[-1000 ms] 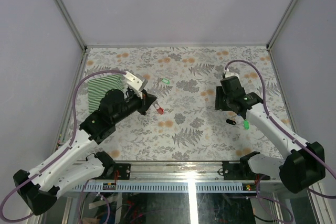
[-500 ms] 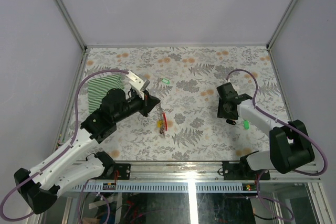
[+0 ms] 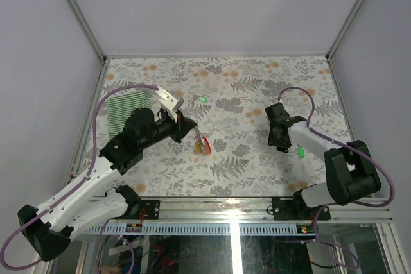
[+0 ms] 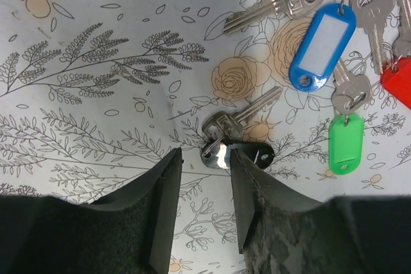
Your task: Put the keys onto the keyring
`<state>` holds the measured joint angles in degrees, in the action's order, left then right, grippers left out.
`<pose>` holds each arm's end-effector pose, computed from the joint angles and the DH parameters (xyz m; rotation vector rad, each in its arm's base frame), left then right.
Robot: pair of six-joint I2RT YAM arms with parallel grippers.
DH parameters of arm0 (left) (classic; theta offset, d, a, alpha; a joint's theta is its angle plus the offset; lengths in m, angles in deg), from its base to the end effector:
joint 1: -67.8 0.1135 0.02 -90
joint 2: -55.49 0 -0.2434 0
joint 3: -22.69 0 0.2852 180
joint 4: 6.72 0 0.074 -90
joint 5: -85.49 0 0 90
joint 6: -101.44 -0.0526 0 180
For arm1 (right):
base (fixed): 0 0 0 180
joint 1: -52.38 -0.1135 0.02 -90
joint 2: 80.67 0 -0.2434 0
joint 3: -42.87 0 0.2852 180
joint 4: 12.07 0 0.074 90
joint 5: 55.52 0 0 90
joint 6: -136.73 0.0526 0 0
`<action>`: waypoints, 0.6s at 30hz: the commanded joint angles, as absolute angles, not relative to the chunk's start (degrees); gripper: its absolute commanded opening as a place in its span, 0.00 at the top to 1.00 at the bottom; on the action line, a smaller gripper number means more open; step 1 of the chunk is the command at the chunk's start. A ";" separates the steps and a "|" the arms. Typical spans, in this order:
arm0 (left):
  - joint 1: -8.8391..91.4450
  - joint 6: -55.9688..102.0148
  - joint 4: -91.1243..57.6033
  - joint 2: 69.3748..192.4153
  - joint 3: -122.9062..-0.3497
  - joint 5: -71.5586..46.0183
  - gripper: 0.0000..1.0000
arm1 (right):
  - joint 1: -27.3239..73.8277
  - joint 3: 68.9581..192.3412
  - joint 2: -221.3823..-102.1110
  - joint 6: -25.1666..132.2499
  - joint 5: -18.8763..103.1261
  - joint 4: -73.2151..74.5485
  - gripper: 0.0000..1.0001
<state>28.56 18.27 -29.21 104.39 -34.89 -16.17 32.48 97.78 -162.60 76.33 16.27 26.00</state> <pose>0.1976 -0.1751 0.3100 0.6643 1.7504 -0.7478 0.2803 0.0840 0.1125 0.3132 2.5970 -0.1387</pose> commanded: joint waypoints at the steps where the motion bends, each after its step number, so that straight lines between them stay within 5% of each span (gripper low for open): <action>1: 28.85 17.89 -26.07 103.36 -36.40 -17.82 1.00 | 33.04 97.56 -163.84 77.05 14.53 23.03 0.58; 11: 28.91 17.56 -26.07 103.07 -35.73 -18.33 1.00 | 33.10 97.99 -165.65 77.27 14.69 22.40 0.67; 18: 28.86 17.31 -26.34 103.31 -36.02 -18.69 1.00 | 33.05 97.90 -164.86 77.45 14.36 22.95 0.85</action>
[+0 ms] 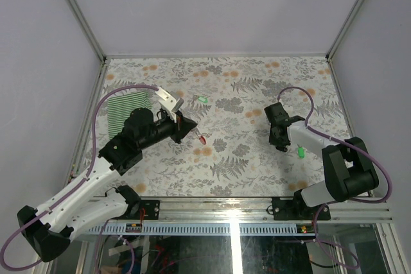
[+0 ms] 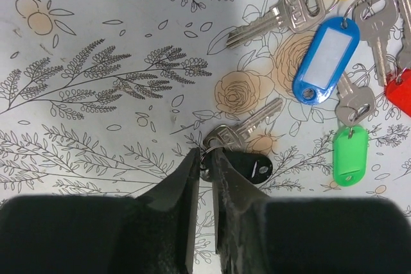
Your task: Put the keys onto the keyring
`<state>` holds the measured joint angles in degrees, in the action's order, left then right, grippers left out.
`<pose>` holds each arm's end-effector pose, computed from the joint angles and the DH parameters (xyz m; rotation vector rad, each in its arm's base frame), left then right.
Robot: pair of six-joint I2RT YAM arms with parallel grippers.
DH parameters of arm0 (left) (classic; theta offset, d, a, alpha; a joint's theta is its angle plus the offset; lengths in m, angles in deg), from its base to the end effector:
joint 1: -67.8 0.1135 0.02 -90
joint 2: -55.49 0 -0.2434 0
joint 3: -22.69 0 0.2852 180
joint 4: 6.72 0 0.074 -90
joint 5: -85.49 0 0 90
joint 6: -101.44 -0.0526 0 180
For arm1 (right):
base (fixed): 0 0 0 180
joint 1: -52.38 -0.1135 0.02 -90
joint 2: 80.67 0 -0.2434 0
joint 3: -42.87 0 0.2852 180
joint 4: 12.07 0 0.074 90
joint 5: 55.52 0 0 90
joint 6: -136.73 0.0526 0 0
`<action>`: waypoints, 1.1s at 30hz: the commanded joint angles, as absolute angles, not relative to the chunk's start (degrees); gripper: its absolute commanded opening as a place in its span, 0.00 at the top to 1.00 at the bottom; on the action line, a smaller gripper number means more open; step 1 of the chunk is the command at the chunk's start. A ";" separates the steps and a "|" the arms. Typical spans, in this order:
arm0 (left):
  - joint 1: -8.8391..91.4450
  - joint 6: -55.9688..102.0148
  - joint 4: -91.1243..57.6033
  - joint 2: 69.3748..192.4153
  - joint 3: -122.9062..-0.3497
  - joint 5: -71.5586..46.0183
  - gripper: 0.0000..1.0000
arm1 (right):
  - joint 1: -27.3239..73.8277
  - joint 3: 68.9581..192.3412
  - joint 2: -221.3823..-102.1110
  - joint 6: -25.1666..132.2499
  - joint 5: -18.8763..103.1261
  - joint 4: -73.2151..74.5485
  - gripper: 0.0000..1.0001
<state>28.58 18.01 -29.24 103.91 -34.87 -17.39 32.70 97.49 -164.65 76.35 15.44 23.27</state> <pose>0.1955 -0.1747 0.3119 0.6816 1.7373 -0.7646 0.2844 0.0835 0.1039 0.3230 2.5835 -0.1530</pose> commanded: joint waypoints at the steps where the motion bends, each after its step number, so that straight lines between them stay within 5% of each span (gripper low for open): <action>1: 28.87 17.38 -26.29 103.35 -35.96 -18.82 1.00 | 33.10 97.90 -164.49 77.36 14.29 23.12 0.88; 6: 28.87 17.75 -26.03 103.41 -36.21 -18.90 1.00 | 33.10 98.00 -161.68 76.44 14.12 24.09 1.00; 17: 28.87 19.35 -24.98 103.40 -36.63 -18.27 1.00 | 33.06 99.13 -150.40 72.12 17.38 25.34 1.00; 33: 28.87 25.85 -27.38 102.21 -37.79 -15.01 1.00 | 33.07 95.30 -136.10 56.74 60.80 12.14 1.00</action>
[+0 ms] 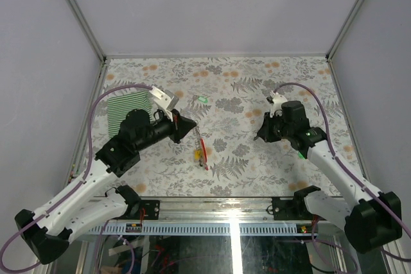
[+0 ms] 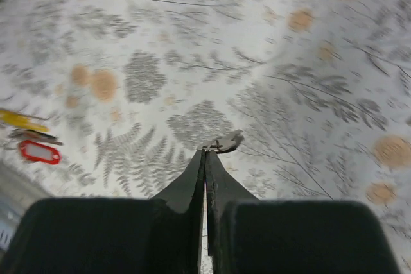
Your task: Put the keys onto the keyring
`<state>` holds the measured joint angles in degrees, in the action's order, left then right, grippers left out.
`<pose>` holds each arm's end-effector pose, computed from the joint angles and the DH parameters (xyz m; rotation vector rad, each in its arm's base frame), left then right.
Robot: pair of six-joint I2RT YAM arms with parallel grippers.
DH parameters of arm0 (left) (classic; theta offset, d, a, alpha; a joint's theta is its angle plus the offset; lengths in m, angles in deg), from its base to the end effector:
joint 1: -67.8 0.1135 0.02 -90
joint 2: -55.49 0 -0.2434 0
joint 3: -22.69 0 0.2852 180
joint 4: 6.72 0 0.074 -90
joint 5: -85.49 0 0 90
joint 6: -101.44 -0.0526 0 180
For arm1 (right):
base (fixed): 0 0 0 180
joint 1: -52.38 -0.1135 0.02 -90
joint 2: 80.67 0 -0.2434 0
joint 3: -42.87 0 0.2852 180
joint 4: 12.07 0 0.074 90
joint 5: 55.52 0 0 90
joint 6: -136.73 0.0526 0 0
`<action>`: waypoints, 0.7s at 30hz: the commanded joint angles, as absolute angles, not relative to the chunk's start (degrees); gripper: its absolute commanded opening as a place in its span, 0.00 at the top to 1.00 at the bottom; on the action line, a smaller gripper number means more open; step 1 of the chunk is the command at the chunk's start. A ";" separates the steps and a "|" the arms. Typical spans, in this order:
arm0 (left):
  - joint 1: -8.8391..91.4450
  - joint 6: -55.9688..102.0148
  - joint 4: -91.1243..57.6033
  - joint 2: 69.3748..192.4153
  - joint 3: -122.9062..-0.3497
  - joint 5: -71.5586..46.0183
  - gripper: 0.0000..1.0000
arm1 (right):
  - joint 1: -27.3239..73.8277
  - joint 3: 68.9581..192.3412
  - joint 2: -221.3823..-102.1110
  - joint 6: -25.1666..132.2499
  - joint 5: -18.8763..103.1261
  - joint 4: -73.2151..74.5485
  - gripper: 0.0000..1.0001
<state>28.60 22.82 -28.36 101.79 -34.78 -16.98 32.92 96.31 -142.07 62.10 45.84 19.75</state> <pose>0.1904 -0.1699 0.3219 0.5971 1.7240 -0.8254 0.2629 0.1039 0.2074 -0.1896 2.2998 0.5421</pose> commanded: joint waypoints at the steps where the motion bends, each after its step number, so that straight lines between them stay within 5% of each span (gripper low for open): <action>1: 28.87 26.00 -27.73 102.31 -37.87 -14.60 1.00 | 33.11 94.87 -134.67 56.69 62.77 10.57 1.00; 21: 28.86 14.49 -5.00 101.55 -32.58 -25.44 1.00 | 32.51 105.00 -132.29 72.81 97.49 -15.30 1.00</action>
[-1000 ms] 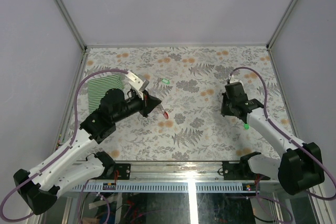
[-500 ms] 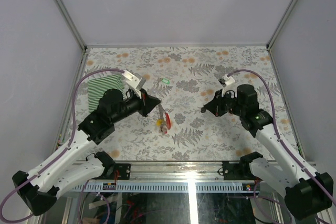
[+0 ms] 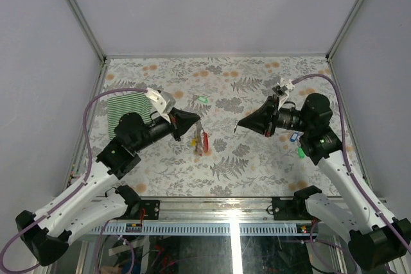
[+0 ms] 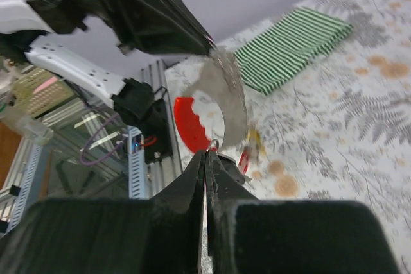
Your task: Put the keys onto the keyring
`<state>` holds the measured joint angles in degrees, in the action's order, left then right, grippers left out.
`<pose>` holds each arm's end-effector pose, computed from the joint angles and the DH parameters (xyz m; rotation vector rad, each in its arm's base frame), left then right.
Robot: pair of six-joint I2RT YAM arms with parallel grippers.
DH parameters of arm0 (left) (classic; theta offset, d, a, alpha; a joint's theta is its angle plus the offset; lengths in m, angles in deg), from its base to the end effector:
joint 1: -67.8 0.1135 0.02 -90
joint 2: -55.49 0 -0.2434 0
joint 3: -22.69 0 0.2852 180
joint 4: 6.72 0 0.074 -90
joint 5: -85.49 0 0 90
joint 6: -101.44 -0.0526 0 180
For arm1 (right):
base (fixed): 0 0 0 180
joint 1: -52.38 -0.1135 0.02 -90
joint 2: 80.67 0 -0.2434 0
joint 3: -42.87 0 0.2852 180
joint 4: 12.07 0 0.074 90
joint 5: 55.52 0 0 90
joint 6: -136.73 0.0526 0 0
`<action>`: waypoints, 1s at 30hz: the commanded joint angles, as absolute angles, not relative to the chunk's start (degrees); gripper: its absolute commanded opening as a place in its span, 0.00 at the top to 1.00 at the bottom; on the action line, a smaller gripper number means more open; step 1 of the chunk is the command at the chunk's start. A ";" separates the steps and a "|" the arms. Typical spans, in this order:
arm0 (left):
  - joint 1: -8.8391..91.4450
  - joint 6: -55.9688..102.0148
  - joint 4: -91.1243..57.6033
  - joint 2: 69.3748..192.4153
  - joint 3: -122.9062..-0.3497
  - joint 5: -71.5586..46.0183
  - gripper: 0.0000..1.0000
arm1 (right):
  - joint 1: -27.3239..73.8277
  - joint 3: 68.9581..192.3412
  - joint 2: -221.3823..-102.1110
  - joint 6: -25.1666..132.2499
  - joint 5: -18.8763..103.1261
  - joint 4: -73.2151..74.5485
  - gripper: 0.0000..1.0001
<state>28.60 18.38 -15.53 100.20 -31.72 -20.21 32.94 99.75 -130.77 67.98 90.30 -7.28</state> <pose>0.1869 -0.1708 0.3347 0.6611 1.4779 -0.8415 0.2218 0.1244 0.3375 -0.7966 1.5086 1.2814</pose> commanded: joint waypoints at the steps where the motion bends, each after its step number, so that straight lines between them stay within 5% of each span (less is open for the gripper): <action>1: 28.87 14.10 -4.19 102.03 -32.87 -26.75 1.00 | 32.06 106.02 -132.70 72.64 97.30 -15.24 1.00; 30: 28.27 6.29 -8.55 101.33 -39.36 -40.63 1.00 | 13.84 118.77 -139.68 57.69 89.66 -4.62 1.00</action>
<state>28.49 8.59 -8.73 102.30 -37.14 -40.26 15.28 115.53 -139.43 60.35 92.07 -4.79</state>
